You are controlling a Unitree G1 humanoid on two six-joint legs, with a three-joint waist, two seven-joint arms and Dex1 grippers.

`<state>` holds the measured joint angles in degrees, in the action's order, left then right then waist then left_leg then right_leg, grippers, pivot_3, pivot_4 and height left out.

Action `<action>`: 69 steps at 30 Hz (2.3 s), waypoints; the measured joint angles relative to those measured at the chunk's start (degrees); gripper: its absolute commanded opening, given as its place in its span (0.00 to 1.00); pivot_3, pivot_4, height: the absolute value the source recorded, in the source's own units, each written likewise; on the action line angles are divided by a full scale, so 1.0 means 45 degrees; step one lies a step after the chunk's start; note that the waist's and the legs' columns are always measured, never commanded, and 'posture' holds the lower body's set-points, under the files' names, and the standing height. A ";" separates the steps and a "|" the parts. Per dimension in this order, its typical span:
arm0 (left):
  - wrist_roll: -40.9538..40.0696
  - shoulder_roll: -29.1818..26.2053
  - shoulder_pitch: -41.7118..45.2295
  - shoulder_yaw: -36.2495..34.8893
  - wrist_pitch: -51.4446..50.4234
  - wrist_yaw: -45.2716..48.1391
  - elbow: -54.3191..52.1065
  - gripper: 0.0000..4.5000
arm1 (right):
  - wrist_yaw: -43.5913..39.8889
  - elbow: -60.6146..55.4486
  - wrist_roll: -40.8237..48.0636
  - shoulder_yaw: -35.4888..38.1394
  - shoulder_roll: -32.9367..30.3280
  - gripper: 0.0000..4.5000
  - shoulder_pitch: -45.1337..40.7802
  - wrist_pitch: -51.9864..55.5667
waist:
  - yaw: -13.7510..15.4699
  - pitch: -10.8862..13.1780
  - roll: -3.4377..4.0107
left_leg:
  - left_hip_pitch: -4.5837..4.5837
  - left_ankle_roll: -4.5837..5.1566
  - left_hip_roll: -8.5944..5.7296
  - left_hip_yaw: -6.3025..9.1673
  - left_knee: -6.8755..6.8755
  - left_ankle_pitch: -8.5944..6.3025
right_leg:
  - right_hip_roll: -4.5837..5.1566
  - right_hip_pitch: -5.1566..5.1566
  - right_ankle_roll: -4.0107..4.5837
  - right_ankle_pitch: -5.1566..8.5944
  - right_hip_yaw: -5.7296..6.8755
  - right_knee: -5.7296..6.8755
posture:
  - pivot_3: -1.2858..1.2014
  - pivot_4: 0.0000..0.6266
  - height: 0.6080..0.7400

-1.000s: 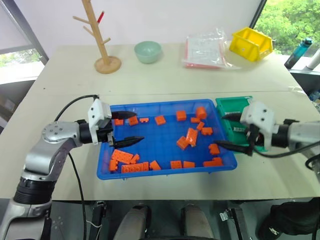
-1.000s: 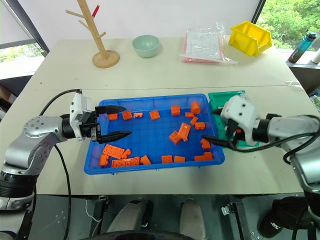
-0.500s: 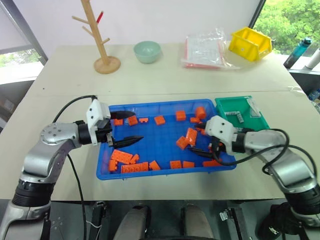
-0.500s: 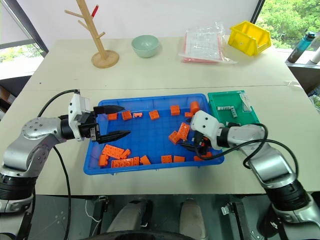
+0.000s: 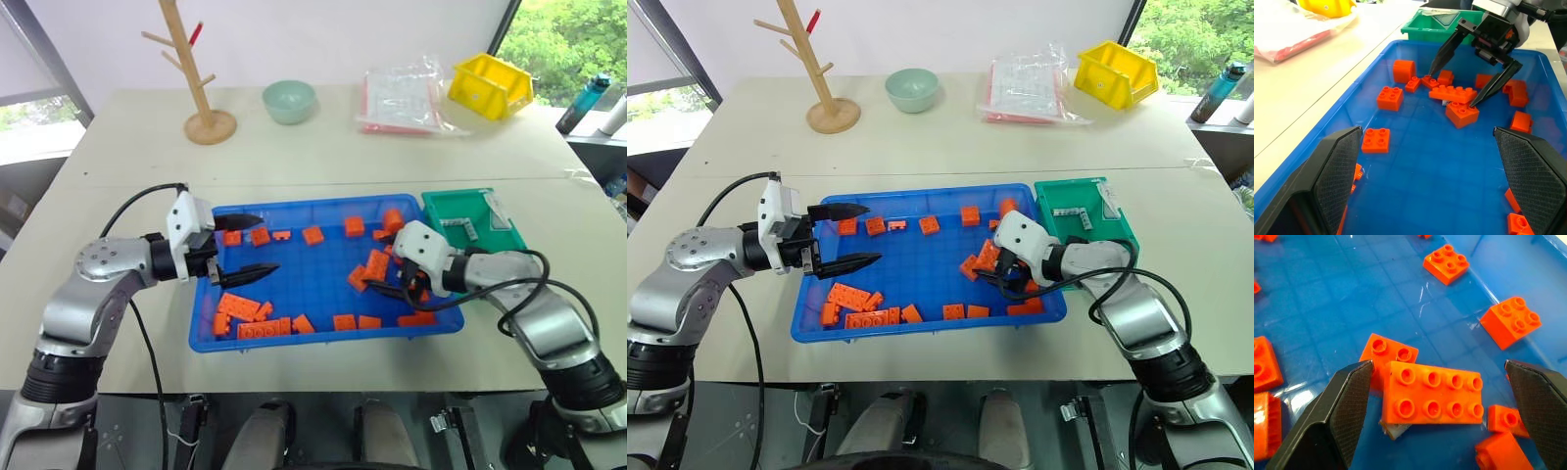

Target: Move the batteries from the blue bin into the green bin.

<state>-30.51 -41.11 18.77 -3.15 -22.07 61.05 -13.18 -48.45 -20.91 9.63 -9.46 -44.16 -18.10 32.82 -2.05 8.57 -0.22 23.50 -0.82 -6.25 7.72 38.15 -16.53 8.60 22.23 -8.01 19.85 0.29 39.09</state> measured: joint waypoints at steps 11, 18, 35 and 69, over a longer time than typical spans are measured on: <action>0.0009 0.0007 0.0009 0.0003 0.0121 0.0049 0.0020 1.00 | -0.0188 -0.0907 0.0174 0.0424 -0.0437 0.98 0.0778 0.0153 | -0.0011 0.0000 0.0000 | 0.0000 0.0000 0.0000 -0.0002 -0.0001 0.0000 | 0.0000 0.0001 0.0000 0.0000 0.0000 -0.0001 | 0.52 0.24 0.90; 0.0017 0.0035 0.0118 0.0004 0.0261 0.0031 0.0171 1.00 | -0.0191 -0.0975 0.0141 0.0594 -0.0531 0.98 0.1013 0.0096 | 0.0014 0.0000 0.0000 | 0.0000 0.0000 -0.0001 -0.0001 0.0001 0.0000 | 0.0001 -0.0004 0.0000 0.0000 0.0000 -0.0001 | 0.52 0.24 0.90; 0.0255 0.0137 0.0382 0.0021 0.0562 0.0017 0.0402 1.00 | -0.2000 -0.0863 -0.0116 0.0129 -0.2063 0.98 0.0632 -0.0663 | 0.0008 -0.0001 -0.0002 | 0.0000 0.0000 0.0000 -0.0003 0.0001 0.0000 | 0.0001 -0.0004 0.0000 0.0000 0.0001 -0.0002 | 0.52 0.24 0.90; 0.0352 0.0337 0.0783 0.0038 0.0636 -0.0007 0.0689 1.00 | -0.1767 -0.0748 -0.2298 -0.1027 -0.1463 0.12 -0.1248 -0.0865 | 0.0208 -0.0064 -0.0110 | -0.0007 -0.0001 -0.0006 0.0005 0.0003 0.0001 | 0.0001 -0.0011 0.0000 0.0000 0.0003 -0.0016 | 0.52 0.24 0.90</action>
<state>-28.92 -39.60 22.29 -2.98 -19.21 61.02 -10.08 -56.40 -24.27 -0.71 -14.08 -50.74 -23.72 28.93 -1.11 8.29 -0.72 23.47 -0.83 -6.28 7.74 38.16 -16.52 8.60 22.18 -8.01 19.85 0.30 39.02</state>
